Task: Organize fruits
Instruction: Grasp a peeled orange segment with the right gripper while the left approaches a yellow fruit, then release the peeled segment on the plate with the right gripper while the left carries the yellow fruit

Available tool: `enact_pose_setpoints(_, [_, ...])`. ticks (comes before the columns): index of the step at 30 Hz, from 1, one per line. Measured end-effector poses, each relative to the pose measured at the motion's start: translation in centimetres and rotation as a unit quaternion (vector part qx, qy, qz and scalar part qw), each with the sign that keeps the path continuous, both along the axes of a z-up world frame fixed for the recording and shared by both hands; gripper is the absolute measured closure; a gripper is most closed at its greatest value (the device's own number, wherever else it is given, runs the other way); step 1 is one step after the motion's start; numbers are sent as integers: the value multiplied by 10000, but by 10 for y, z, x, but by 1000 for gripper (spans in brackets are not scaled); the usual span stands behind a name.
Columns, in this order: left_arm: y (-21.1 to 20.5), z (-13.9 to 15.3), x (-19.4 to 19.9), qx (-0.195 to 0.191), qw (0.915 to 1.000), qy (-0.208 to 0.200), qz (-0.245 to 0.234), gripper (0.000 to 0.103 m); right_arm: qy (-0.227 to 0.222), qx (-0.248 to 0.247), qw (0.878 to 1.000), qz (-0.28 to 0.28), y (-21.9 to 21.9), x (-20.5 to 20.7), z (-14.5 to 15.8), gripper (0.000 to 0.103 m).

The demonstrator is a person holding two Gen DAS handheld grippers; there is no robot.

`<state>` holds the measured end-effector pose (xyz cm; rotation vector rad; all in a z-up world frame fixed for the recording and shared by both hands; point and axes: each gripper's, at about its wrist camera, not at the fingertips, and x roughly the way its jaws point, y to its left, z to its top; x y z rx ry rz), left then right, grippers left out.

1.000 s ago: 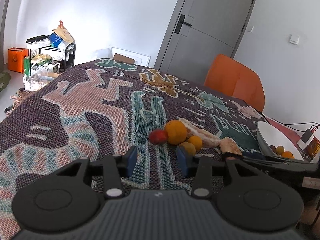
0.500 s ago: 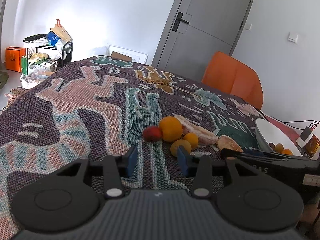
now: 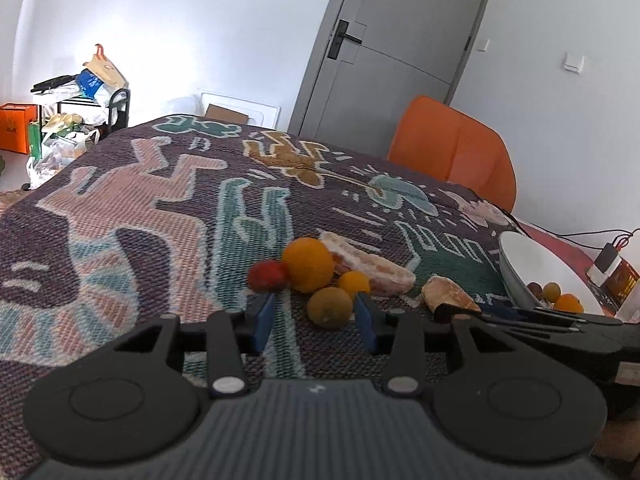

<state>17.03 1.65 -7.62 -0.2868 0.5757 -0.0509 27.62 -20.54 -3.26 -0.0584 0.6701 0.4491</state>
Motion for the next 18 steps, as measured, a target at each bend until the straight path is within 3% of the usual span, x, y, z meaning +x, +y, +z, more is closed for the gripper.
enact_pose_setpoints(5, [-8, -3, 7, 101, 9999, 43, -67, 61, 9, 177, 9998, -72, -11, -7, 5, 72])
enact_pose_setpoints(9, [-12, -8, 13, 134, 9998, 155, -80, 77, -19, 345, 9994, -99, -20, -12, 12, 72])
enact_pose_setpoints(18, [-26, 3, 5, 54, 9996, 13, -259, 78, -259, 663, 9974, -122, -41, -33, 32, 72])
